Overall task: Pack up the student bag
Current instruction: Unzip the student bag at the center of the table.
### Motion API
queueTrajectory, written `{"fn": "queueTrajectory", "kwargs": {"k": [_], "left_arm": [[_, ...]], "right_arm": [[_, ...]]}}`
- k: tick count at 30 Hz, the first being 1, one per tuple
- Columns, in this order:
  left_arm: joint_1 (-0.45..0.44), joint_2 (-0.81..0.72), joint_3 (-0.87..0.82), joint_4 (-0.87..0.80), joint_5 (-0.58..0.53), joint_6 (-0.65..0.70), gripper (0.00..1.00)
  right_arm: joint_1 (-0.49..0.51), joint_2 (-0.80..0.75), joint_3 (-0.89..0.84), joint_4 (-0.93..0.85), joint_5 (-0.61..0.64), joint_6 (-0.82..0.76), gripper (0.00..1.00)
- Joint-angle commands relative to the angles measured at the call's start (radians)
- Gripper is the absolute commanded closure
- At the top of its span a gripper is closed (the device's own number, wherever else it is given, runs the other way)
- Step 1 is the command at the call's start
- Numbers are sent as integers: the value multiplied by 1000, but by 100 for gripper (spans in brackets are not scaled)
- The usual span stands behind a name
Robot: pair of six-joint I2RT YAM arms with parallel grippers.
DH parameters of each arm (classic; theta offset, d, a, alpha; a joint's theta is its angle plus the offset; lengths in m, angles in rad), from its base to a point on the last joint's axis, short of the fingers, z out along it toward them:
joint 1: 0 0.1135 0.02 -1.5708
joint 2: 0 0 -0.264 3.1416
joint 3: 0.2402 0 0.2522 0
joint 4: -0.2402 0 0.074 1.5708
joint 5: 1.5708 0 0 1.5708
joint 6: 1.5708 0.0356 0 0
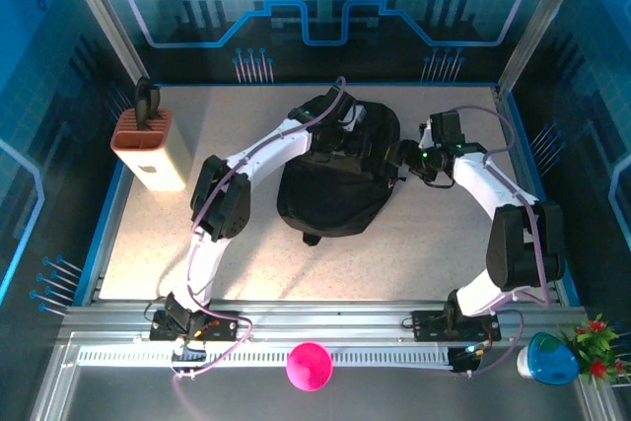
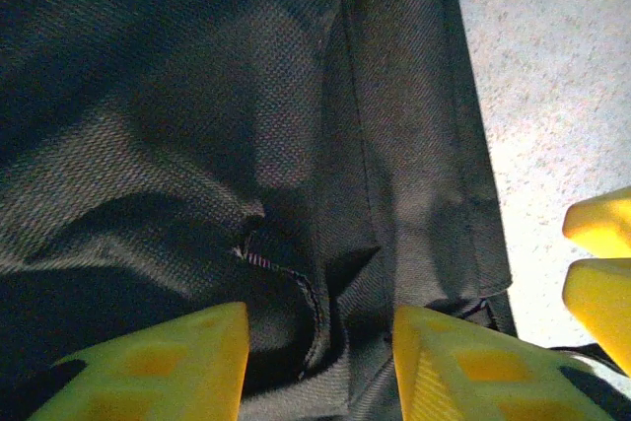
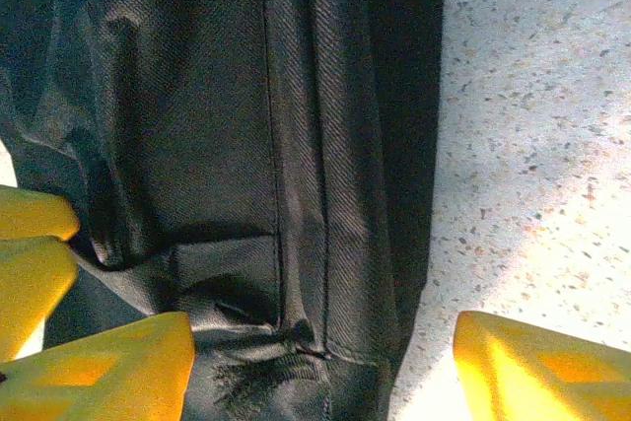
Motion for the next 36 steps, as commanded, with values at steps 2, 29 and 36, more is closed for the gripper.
{"fn": "queueTrajectory", "kwargs": {"k": [2, 29, 36], "left_arm": [[-4, 69, 96, -81, 19, 47, 64], [63, -75, -122, 78, 100, -53, 100], [115, -148, -211, 62, -132, -86, 100]], "right_arm": [[-15, 39, 41, 22, -43, 13, 31], [2, 243, 140, -129, 210, -4, 50], [0, 309, 210, -171, 342, -21, 54]]}}
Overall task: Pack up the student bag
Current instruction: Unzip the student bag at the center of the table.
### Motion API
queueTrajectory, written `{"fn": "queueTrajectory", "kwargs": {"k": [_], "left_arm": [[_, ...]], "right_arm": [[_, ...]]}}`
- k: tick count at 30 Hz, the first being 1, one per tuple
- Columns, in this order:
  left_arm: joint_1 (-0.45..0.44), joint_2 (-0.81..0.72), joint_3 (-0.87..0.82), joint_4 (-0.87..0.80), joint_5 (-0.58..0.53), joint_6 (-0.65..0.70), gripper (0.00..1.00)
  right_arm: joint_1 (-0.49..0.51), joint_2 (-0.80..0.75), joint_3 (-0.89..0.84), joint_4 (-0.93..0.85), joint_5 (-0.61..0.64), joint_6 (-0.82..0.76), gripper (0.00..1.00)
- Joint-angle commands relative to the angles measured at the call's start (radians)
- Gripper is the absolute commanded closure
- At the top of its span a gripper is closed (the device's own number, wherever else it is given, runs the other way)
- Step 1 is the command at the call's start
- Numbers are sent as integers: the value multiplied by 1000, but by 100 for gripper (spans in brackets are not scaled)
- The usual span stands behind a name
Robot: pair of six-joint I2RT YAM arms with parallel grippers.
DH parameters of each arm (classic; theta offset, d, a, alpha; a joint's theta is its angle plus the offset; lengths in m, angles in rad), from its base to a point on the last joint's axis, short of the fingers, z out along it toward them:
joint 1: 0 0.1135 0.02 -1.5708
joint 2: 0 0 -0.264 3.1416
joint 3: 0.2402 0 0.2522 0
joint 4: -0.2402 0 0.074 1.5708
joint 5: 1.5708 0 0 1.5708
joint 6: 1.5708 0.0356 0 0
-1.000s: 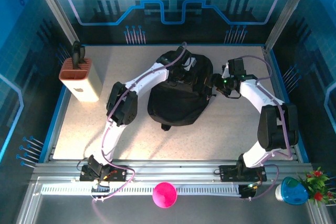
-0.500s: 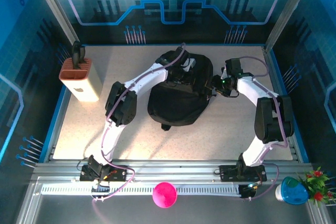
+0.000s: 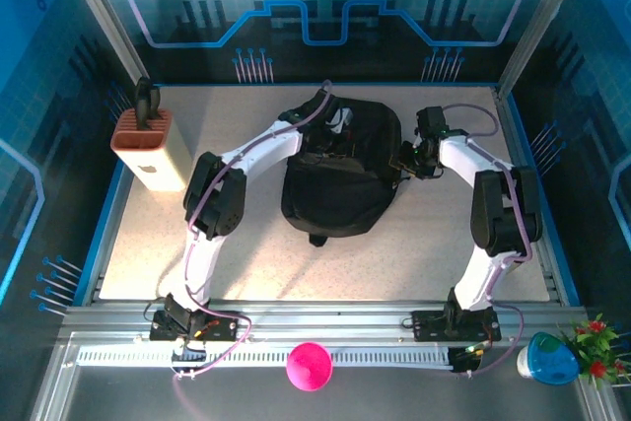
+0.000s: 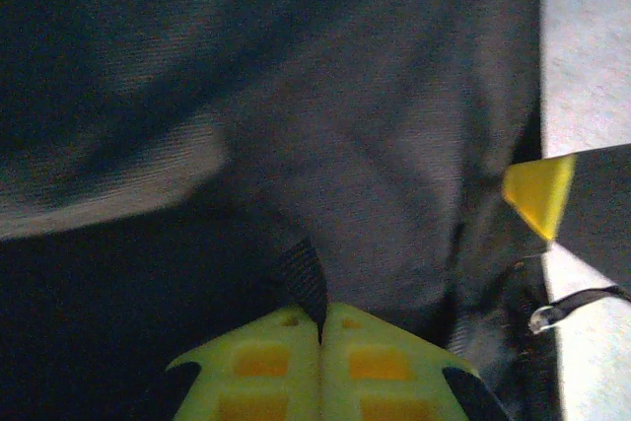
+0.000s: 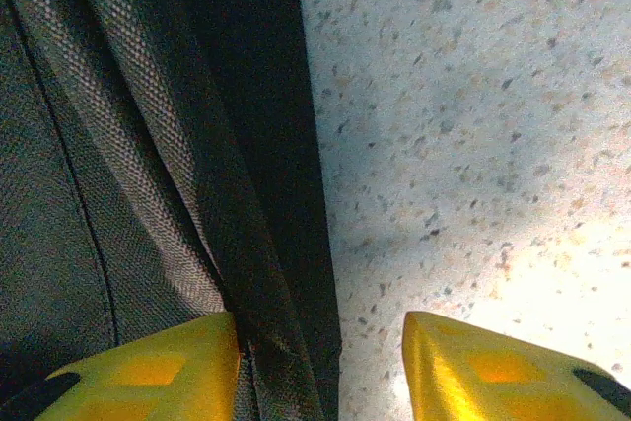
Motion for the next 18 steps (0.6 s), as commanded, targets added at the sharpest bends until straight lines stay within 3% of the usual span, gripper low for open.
{"fn": "queueTrajectory", "kwargs": {"k": [1, 7, 12, 16, 18], "left_arm": [[66, -111, -77, -28, -174, -41, 100], [156, -235, -281, -5, -244, -114, 100], [159, -320, -416, 24, -214, -154, 100], [159, -376, -499, 37, -195, -194, 100], [161, -405, -520, 33, -215, -202, 84]], "right_arm": [[-10, 63, 56, -69, 173, -20, 54], [-20, 148, 184, -71, 189, -65, 56], [-18, 173, 238, 30, 74, -114, 53], [-19, 129, 248, 65, -10, -129, 45], [-16, 84, 235, 69, -44, -125, 39]]}}
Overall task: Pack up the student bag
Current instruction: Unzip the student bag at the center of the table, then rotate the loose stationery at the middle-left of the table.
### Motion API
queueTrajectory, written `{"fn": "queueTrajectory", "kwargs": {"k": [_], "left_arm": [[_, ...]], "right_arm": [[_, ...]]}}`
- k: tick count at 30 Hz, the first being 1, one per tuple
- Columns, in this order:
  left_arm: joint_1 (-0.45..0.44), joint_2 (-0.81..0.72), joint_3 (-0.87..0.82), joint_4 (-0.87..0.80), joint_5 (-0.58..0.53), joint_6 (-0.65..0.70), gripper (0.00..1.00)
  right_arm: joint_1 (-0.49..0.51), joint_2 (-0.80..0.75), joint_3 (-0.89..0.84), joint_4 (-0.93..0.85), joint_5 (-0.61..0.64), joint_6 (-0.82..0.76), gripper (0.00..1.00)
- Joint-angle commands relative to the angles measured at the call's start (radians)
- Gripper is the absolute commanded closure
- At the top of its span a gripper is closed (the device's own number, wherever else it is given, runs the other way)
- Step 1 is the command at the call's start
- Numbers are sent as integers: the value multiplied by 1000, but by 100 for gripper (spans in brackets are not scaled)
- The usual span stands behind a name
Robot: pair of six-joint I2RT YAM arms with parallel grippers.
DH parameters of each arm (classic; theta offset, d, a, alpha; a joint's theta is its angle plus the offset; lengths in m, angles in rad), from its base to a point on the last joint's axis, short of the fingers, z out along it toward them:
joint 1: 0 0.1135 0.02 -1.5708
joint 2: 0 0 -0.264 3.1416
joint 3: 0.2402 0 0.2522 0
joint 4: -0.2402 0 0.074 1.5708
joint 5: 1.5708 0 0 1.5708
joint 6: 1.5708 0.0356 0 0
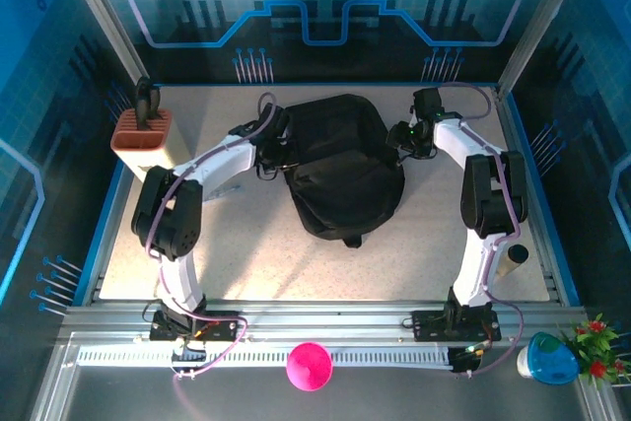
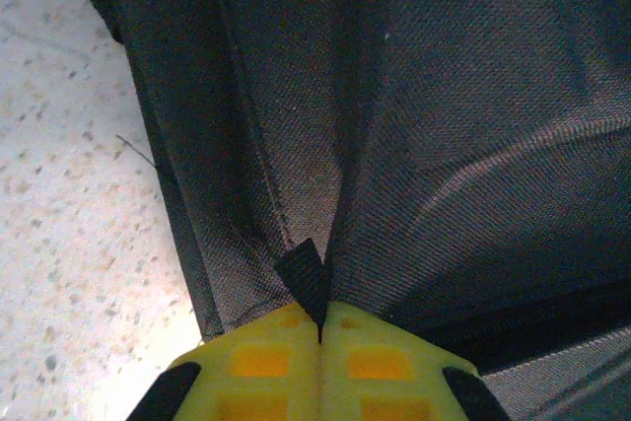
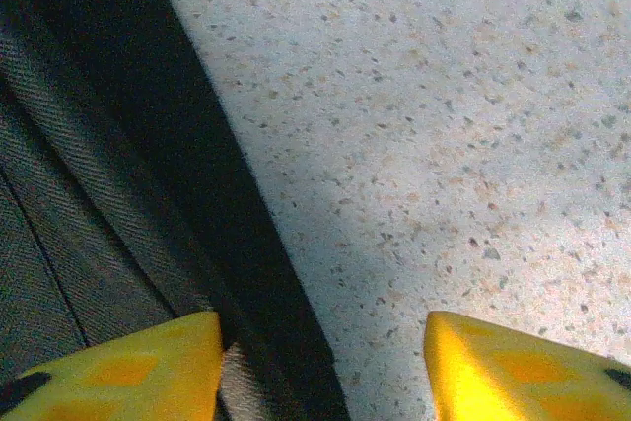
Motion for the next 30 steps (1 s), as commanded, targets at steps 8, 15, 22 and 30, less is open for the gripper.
{"fn": "queueTrajectory", "kwargs": {"k": [8, 15, 22, 30], "left_arm": [[63, -194, -143, -27, -208, -90, 28], [164, -200, -229, -28, -261, -64, 23], [238, -112, -215, -33, -264, -66, 27], [259, 14, -119, -50, -253, -27, 27]], "right_arm": [[43, -257, -138, 33, -115, -9, 22], [137, -308, -226, 34, -121, 12, 21], [199, -282, -199, 48, -145, 27, 22], [229, -260, -177, 52, -163, 33, 22]]}}
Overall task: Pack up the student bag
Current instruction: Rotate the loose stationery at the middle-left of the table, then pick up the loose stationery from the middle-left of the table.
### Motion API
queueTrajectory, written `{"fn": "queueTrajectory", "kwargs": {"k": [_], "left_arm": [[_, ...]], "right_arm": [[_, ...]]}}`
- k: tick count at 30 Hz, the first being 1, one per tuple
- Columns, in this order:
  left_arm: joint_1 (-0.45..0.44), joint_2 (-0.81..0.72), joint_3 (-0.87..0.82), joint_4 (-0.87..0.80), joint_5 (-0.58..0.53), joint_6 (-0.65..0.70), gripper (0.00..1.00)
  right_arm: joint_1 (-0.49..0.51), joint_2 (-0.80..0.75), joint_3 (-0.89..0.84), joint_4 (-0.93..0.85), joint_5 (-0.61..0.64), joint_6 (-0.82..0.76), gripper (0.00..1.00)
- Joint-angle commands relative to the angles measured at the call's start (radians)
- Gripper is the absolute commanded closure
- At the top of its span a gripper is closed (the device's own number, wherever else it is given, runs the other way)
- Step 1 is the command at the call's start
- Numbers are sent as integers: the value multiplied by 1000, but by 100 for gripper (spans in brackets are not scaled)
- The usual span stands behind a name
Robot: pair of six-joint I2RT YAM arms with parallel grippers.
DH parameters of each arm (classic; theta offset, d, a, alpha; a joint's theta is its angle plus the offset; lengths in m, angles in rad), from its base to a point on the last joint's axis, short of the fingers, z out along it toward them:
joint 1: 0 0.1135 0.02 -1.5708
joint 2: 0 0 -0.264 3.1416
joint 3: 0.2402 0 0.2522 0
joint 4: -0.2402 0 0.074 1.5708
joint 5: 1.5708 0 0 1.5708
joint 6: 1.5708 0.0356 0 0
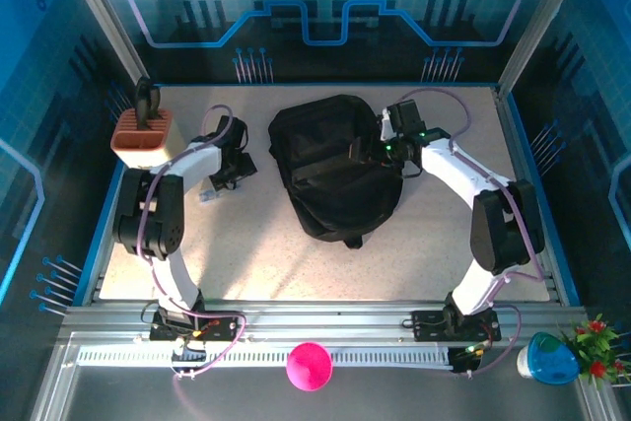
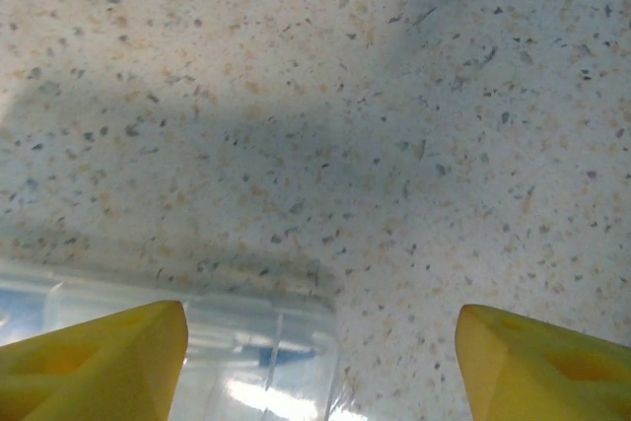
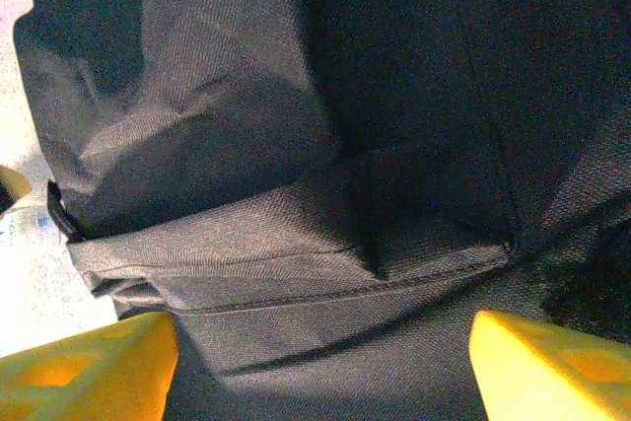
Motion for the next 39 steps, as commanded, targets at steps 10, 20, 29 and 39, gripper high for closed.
{"fn": "queueTrajectory", "kwargs": {"k": [10, 20, 29, 39], "left_arm": [[14, 38, 32, -112, 116, 38, 28], [14, -155, -141, -175, 201, -27, 26], [17, -222, -81, -279, -9, 116, 16], [85, -99, -39, -204, 6, 234, 15]], "right_arm": [[19, 14, 21, 24, -29, 19, 22], [20, 46, 51, 16, -40, 19, 22], [22, 57, 50, 30, -43, 45, 20], [26, 44, 41, 41, -34, 49, 15]]}}
